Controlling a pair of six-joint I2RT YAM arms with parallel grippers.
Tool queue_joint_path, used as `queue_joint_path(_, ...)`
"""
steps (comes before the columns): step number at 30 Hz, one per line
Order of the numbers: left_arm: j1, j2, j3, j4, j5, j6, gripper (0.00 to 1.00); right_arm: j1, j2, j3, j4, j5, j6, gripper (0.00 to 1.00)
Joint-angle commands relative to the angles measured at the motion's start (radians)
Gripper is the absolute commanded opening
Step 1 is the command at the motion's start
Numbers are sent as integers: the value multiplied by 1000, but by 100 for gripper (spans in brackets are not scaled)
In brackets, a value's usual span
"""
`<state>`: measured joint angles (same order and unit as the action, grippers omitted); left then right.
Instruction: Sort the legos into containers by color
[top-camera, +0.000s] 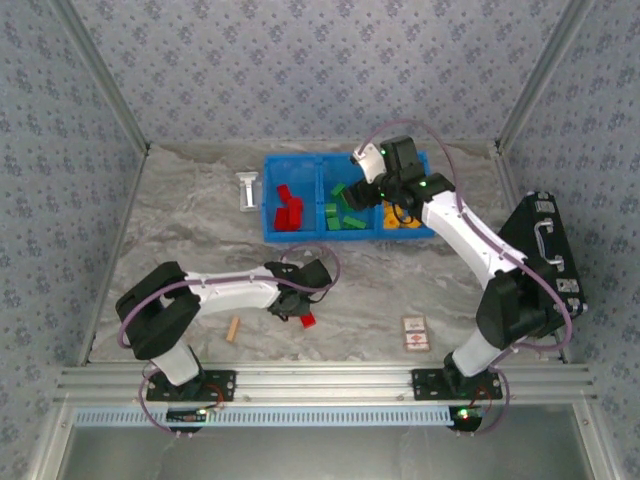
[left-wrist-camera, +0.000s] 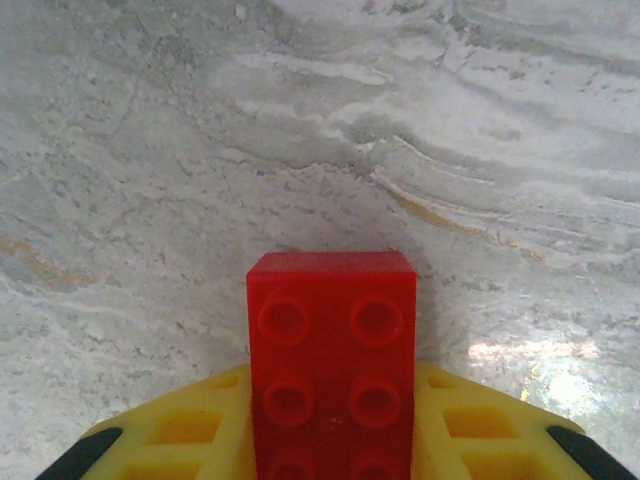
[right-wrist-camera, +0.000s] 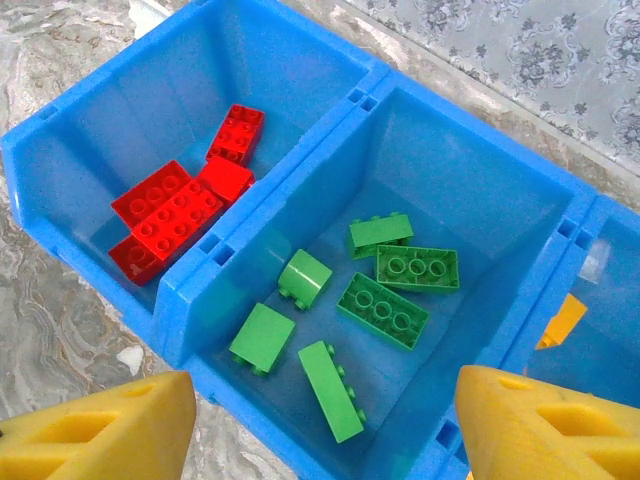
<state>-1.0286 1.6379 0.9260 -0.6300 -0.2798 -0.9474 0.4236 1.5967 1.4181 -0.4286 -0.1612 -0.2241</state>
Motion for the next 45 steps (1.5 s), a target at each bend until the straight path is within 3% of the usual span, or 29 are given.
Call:
queue_joint_path(1, 19, -56, 91, -108, -53, 43, 26, -9, -34, -6, 4, 25, 16, 71)
queue_joint_path(6, 137, -112, 249, -144, -111, 227, 26, -13, -67, -35, -10, 25, 36, 71)
queue_joint_path(12, 281, -66, 424, -124, -139, 448, 26, -16, -165, -116, -6, -33, 156, 72)
queue_joint_path(18, 364, 107, 578, -65, -91, 554, 27, 11, -323, -217, 46, -151, 299, 73)
queue_joint_path(21, 382, 194, 653, -25, -62, 590, 27, 57, -400, -269, -10, -136, 295, 75)
queue_joint_path(24, 401, 284, 740, -31, -54, 609, 32, 81, -456, -301, -45, -123, 315, 75)
queue_joint_path(28, 418, 350, 802, -33, -42, 622, 48, 99, -514, -309, -109, -94, 341, 76)
queue_joint_path(30, 420, 363, 819, -38, -42, 631, 61, 101, -538, -319, -121, -91, 345, 76)
queue_joint_path(33, 420, 364, 827, -43, -44, 637, 72, 99, -546, -324, -139, -88, 338, 76)
queue_joint_path(38, 399, 230, 704, -27, 6, 638, 71, 99, -537, -320, -143, -97, 316, 76)
queue_joint_path(42, 268, 67, 535, -42, -9, 809, 72, 70, -513, -310, -164, -99, 268, 76)
queue_joint_path(45, 135, 4, 429, -144, -106, 933, 75, 33, -493, -276, -168, -107, 211, 78)
